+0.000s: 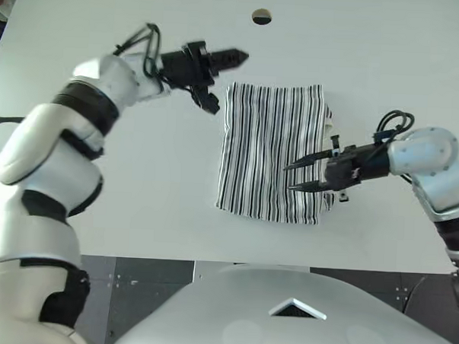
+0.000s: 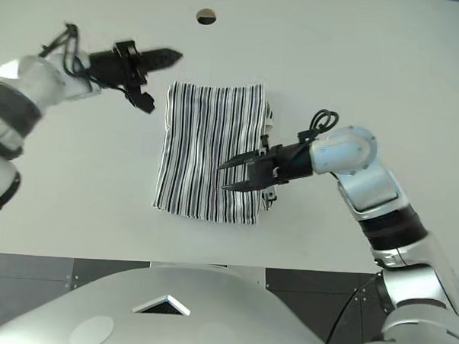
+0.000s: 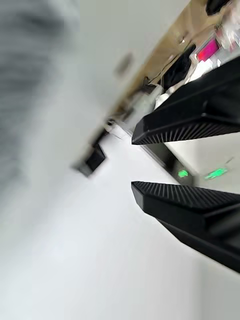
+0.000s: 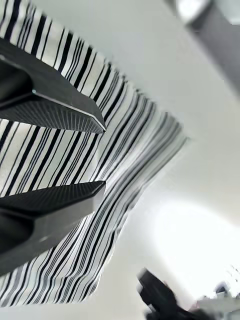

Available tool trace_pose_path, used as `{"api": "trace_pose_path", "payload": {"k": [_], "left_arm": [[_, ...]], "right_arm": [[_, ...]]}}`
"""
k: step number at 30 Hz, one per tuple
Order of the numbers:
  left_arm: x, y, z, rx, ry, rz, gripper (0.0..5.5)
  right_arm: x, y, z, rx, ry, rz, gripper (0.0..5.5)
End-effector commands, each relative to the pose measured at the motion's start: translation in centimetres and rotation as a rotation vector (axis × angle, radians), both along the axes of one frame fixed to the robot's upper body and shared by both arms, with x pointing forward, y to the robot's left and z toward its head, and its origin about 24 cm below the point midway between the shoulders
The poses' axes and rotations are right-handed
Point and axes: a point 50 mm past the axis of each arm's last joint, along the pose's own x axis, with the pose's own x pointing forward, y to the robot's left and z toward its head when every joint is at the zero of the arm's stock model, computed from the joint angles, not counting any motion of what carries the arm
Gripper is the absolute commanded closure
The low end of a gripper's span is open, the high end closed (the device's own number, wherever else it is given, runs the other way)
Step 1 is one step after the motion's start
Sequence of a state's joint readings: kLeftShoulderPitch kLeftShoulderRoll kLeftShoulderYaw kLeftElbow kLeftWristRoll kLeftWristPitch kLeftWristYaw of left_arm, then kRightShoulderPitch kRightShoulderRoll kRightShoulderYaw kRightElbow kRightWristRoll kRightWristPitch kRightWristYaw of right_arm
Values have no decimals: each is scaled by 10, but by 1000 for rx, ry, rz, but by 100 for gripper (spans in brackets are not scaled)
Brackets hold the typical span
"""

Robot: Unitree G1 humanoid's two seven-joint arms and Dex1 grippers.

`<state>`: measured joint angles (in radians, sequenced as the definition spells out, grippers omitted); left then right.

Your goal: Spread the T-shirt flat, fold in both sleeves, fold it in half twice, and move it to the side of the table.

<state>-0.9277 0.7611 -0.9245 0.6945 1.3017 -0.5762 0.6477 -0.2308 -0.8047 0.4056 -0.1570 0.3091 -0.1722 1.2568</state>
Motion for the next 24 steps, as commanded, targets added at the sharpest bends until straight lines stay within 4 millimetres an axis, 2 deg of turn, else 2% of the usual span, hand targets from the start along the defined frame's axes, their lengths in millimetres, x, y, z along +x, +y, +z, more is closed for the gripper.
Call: {"api": "trace_pose_path", "payload": {"k": [1,3,4,6,9,12,14,20,24], "left_arm": [[-42,13,13,-241,340,32,414],[-80,30,5,-348,615,64,414],[-97,39,-3,-354,730,95,396],[-128,64,-27,-261,931,189,372],[-157,91,-58,-92,1086,313,324],[-173,87,-76,-49,1190,327,270],[-178,81,-82,-35,1217,313,245],[-189,64,-97,13,1224,247,231],[-195,44,-104,13,1248,178,231]], "right_arm": [[-7,-31,2,31,57,-110,374],[-14,-56,-8,3,40,-187,359],[-20,-69,-13,-20,40,-217,345],[-34,-93,-23,-61,61,-263,311],[-49,-110,-31,-121,43,-265,255],[-55,-106,-38,-119,-42,-212,192],[-60,-104,-45,-137,-124,-162,171],[-61,-87,-66,-177,-465,17,171],[-59,-78,-82,-173,-530,67,171]]}}
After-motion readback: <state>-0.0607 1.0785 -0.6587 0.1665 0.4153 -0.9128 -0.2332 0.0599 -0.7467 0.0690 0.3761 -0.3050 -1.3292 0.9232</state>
